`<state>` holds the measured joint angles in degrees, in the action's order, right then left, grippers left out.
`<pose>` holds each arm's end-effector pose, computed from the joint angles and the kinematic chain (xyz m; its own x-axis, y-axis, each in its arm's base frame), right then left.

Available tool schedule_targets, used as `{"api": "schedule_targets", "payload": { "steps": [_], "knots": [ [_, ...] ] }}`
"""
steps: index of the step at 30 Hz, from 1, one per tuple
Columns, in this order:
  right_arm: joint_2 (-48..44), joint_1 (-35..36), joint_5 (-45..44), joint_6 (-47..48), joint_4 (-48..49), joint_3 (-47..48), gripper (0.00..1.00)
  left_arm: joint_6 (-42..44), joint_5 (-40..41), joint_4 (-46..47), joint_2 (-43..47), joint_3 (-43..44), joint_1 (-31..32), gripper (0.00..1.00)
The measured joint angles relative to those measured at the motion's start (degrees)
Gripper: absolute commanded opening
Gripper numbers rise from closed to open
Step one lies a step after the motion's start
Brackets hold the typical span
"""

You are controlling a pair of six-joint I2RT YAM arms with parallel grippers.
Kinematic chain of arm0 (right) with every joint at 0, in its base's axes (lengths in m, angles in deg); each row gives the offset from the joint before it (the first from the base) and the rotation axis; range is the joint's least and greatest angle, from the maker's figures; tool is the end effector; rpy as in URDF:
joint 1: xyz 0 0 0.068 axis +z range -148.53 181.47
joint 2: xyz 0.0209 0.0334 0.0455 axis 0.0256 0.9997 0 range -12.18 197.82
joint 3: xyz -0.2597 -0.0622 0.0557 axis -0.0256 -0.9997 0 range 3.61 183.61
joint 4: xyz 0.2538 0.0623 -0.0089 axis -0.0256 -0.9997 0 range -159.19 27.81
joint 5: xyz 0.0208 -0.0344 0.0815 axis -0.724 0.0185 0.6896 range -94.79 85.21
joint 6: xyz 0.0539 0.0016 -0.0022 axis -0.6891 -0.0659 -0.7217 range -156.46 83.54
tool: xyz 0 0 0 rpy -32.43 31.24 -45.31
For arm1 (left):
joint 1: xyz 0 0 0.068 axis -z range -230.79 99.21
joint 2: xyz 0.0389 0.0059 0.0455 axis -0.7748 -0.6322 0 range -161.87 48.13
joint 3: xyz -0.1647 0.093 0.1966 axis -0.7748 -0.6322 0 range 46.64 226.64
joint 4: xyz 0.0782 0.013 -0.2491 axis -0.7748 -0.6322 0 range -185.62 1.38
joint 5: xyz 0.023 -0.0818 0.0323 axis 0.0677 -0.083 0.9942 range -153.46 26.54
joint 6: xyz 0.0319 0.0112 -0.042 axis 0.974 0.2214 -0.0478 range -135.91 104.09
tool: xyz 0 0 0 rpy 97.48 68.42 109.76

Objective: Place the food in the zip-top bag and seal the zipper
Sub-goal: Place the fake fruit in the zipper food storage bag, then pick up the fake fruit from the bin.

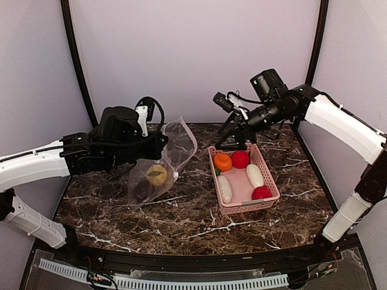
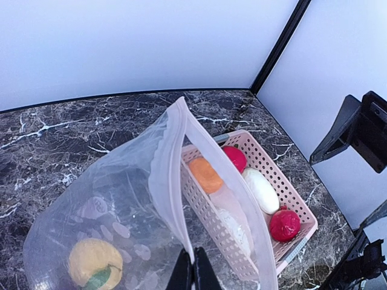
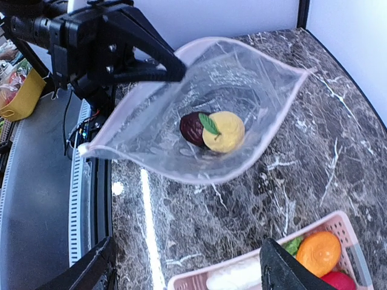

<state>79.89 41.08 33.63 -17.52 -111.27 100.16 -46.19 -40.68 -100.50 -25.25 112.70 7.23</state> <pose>0.2491 0.2350 0.3847 -0.2387 -0.5277 -0.8152 -0.9705 0.1586 0.1815 0.1684 -0.2438 0.3595 -0.4471 -0.1618 -0.8797 0.4204 0.8301 -0.3663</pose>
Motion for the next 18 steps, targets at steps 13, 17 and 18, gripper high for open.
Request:
{"api": "schedule_targets", "payload": {
  "steps": [13,17,18],
  "knots": [
    [-3.17,-10.73,-7.08,4.66,-1.84,-18.05,0.76,2.73,0.61,-1.57,2.36,-3.08,0.00,0.01],
    [-3.30,-10.93,-11.37,5.90,-2.84,-18.34,0.75,3.10,0.50,-1.66,2.49,-3.74,0.00,0.01],
    [-3.41,-10.93,-12.44,6.08,-2.93,-18.60,0.75,3.21,0.39,-1.64,2.60,-3.89,0.00,0.01]
  ]
}}
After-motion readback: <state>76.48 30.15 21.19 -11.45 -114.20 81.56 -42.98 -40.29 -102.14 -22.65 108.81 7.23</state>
